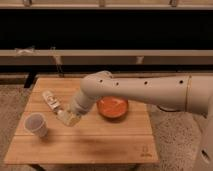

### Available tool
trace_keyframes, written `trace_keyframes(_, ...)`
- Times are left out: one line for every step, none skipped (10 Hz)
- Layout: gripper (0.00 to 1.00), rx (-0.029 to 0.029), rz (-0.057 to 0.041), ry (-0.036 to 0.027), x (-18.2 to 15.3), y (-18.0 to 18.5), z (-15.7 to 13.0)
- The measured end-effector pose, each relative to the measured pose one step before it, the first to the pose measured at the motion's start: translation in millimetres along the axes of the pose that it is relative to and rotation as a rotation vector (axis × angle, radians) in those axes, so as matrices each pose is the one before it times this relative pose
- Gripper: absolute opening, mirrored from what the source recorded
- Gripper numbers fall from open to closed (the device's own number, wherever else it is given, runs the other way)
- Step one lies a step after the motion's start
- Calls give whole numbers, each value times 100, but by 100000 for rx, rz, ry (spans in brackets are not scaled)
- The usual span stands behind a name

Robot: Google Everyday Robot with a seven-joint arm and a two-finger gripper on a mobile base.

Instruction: Place the eraser in the ceramic cup

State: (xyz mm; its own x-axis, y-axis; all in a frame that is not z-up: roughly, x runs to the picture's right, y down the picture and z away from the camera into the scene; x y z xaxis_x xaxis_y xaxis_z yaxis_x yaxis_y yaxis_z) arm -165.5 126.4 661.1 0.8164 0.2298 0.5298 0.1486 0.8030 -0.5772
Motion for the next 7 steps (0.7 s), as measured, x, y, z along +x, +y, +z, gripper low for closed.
trace_keyframes(0, -58, -51, -9, -26, 7, 27)
trace_keyframes(0, -36, 83, -70, 11, -25, 26)
trace_keyframes(0, -176, -170, -119, 42, -76, 15)
trace_keyframes(0, -856, -606, -1746, 82, -619, 299)
trace_keyframes(0, -477, -821, -1688, -356, -961, 279)
trace_keyframes(0, -863, -1670, -1570, -725, -791, 447)
trace_keyframes(0, -1062, -2860, -2036, -1096, -952, 331)
